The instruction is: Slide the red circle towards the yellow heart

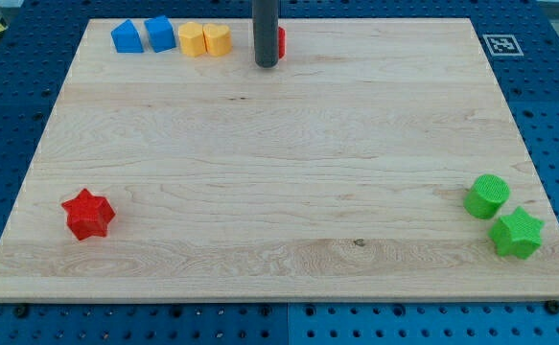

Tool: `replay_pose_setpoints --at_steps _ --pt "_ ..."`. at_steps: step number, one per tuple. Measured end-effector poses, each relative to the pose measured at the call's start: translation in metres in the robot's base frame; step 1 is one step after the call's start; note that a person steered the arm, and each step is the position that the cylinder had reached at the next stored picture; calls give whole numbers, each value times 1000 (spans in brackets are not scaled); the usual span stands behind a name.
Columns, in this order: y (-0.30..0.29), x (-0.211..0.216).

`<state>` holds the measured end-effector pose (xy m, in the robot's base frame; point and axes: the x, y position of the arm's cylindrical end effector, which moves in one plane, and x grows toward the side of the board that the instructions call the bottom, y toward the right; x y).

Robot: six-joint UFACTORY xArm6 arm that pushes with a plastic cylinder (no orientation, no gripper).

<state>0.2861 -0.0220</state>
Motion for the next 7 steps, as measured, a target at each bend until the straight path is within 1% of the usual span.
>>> replay_pose_setpoints --at_steps 1,2,3,4,5,7 --pt "4 2" --pt "41 4" --pt "68 -9" --pt "70 -37" --pt "70 -43" --pt "68 -38"
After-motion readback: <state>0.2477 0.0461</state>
